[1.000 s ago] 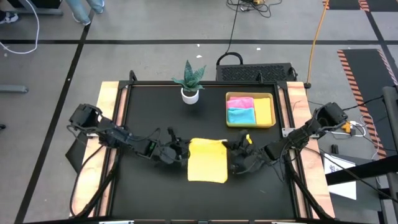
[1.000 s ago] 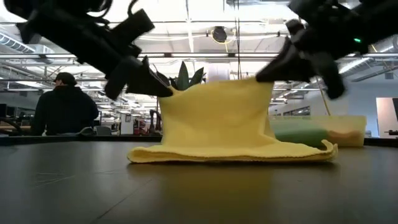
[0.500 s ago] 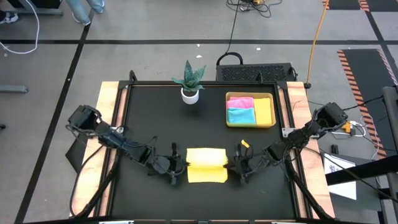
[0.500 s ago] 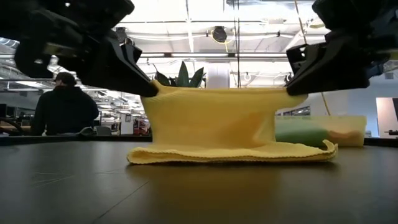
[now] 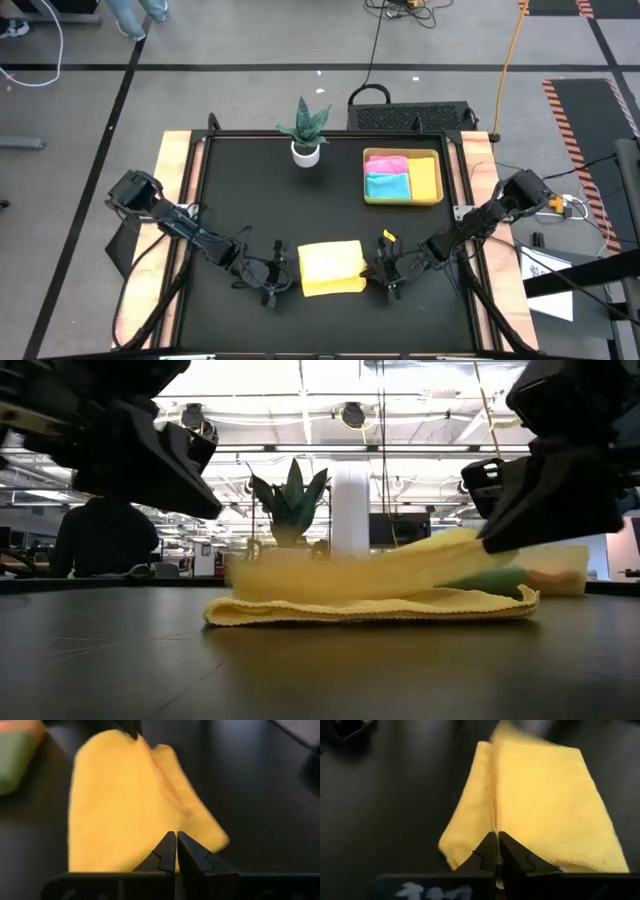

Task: Fold microfiber towels
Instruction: Fold the yellow microfiber cloth

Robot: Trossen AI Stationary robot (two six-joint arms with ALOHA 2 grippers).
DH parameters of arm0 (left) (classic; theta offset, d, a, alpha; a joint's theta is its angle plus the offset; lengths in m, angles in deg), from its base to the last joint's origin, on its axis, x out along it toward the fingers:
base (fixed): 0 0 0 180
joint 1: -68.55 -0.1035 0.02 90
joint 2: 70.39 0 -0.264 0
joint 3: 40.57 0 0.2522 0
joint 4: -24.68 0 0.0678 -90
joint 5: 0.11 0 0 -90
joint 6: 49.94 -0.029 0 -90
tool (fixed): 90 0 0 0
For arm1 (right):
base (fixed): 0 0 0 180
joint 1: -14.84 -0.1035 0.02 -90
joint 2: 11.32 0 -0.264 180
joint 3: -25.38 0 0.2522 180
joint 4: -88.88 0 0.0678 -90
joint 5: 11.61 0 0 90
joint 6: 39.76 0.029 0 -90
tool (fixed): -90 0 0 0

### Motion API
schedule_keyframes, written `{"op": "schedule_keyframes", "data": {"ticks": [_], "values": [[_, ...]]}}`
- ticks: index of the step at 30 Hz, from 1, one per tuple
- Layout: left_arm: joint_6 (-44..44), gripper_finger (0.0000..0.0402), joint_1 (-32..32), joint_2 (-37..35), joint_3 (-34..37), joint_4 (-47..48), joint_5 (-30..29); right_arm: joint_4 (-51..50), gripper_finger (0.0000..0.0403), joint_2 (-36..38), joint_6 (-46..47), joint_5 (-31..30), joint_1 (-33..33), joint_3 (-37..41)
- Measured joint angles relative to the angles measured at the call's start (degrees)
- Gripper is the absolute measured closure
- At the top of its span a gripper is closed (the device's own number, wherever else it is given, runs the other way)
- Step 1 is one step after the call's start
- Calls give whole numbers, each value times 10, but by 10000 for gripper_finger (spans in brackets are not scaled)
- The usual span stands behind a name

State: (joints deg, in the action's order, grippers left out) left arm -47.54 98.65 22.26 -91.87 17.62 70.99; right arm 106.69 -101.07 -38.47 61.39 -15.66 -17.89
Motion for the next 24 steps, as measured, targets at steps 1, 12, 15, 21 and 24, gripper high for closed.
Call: {"op": "schedule_keyframes", "data": {"ticks": [1,12,15,21,24], "values": [[3,384,1,0,0,1,9,-1,403,-2,0,8,0,0],[29,379,7,0,0,-10,24,35,403,-23,10,9,0,0],[7,370,11,0,0,-29,30,43,403,-23,11,8,0,0],[-100,304,30,31,0,-108,48,42,403,-23,10,7,0,0],[-103,256,26,67,-9,-123,40,42,403,-23,10,7,0,0]]}}
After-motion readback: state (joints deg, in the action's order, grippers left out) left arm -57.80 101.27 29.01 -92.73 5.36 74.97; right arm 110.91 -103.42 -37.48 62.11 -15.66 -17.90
